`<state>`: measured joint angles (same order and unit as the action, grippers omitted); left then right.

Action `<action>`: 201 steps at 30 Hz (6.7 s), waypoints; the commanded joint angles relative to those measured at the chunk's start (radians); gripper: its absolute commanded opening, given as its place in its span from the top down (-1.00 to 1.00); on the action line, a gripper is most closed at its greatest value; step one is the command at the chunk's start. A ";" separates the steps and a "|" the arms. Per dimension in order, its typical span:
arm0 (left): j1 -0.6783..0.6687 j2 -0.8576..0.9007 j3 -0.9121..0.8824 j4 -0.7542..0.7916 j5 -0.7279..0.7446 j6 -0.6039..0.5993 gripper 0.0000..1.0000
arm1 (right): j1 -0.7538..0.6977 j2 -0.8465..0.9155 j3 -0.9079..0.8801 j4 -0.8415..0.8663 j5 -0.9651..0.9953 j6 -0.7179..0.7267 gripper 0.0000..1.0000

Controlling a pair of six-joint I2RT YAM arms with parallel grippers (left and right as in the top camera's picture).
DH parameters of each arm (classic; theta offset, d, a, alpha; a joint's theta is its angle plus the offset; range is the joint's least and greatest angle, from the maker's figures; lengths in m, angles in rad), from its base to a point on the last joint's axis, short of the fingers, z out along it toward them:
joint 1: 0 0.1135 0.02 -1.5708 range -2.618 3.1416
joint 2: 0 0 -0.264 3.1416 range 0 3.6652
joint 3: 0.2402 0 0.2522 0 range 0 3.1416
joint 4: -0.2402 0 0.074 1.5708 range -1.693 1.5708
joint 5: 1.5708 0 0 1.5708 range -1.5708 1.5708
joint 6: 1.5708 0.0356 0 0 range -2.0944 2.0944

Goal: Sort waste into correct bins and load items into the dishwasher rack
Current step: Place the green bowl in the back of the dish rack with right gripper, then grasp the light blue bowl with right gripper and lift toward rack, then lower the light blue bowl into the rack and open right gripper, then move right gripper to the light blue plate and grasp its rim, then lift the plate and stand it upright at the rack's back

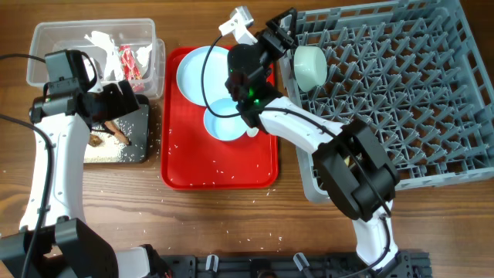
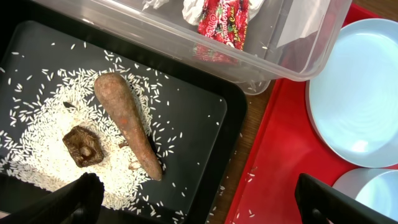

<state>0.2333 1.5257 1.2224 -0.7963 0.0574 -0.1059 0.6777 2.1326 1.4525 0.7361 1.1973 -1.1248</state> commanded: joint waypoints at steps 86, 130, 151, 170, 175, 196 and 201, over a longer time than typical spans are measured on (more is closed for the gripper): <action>0.003 -0.017 0.014 0.002 0.005 0.013 -1.00 | -0.096 -0.222 -0.048 -1.762 0.031 1.098 0.92; 0.003 -0.017 0.014 0.002 0.005 0.013 -1.00 | -0.165 -0.050 0.116 -1.321 -1.031 1.097 -0.61; 0.003 -0.017 0.014 0.002 0.005 0.013 -1.00 | -0.212 0.021 0.116 -1.233 -0.771 1.020 -0.50; 0.003 -0.017 0.014 0.002 0.005 0.013 -1.00 | -0.136 0.035 0.224 -1.223 -1.223 1.556 -0.18; 0.004 -0.017 0.014 0.002 0.005 0.013 -1.00 | -0.099 0.103 0.224 -1.224 -1.186 1.615 0.21; 0.003 -0.017 0.014 0.002 0.005 0.013 -1.00 | -0.188 -0.602 0.224 -1.518 -0.617 1.395 0.91; 0.003 -0.017 0.014 0.002 0.005 0.013 -1.00 | -0.338 -0.665 0.202 -1.566 -0.187 1.176 0.91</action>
<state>0.2333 1.5257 1.2224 -0.7963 0.0570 -0.1059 0.3790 1.4143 1.6817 -0.8379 0.7223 0.1783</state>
